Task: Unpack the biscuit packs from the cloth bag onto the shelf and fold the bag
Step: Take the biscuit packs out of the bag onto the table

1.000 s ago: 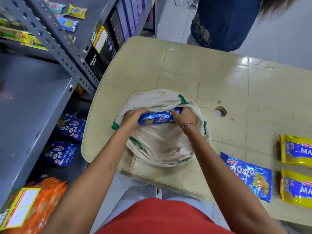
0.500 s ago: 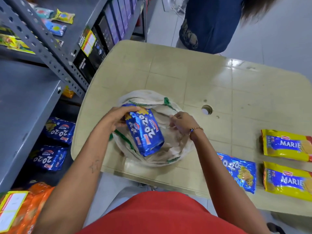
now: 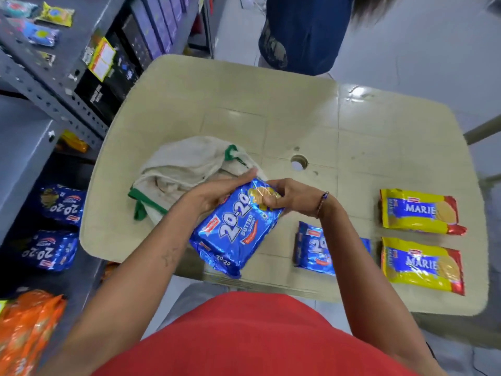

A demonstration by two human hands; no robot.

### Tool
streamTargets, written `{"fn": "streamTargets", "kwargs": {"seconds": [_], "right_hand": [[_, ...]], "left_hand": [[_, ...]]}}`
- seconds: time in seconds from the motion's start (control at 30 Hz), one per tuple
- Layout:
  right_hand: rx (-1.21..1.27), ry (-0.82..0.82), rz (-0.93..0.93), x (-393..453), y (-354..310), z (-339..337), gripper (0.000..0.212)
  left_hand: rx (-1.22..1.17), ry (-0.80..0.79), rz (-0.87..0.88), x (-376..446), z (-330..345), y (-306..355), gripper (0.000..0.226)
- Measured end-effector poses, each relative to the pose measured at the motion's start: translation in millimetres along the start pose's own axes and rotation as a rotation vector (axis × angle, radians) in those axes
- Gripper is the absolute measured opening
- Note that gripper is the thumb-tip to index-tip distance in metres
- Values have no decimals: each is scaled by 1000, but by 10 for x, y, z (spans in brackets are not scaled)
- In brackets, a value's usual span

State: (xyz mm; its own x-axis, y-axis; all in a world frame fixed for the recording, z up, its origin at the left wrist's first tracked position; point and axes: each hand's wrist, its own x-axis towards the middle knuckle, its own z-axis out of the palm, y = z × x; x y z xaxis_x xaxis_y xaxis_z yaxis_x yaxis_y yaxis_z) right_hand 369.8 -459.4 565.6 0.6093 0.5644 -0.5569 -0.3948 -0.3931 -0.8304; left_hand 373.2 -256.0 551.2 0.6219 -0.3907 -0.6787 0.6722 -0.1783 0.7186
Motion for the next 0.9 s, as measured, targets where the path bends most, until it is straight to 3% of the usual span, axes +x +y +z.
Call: {"fn": "streamTargets", "kwargs": {"seconds": [0.1, 0.2, 0.3, 0.37, 0.47, 0.53, 0.67, 0.9], "right_hand": [[61, 275, -64, -249, 106, -236, 29], [153, 480, -78, -483, 292, -544, 37], [283, 641, -73, -691, 553, -796, 25], [348, 738, -54, -794, 744, -929, 32], [356, 857, -33, -860, 987, -1028, 54], [326, 944, -3, -877, 1149, -1107, 51], [326, 1016, 116, -899, 1428, -1275, 31], [150, 1013, 304, -741, 1635, -1363, 52]], "left_hand": [[-62, -18, 108, 140, 172, 145, 72], [-146, 16, 94, 354, 235, 226, 83], [-226, -10, 65, 541, 410, 146, 73], [-252, -45, 73, 625, 693, 60, 58], [-238, 110, 167, 785, 1129, 57, 16], [-185, 215, 188, 944, 1331, 88, 14], [-70, 291, 140, 1229, 1533, 63, 28], [268, 382, 90, 1406, 1555, -66, 40]]}}
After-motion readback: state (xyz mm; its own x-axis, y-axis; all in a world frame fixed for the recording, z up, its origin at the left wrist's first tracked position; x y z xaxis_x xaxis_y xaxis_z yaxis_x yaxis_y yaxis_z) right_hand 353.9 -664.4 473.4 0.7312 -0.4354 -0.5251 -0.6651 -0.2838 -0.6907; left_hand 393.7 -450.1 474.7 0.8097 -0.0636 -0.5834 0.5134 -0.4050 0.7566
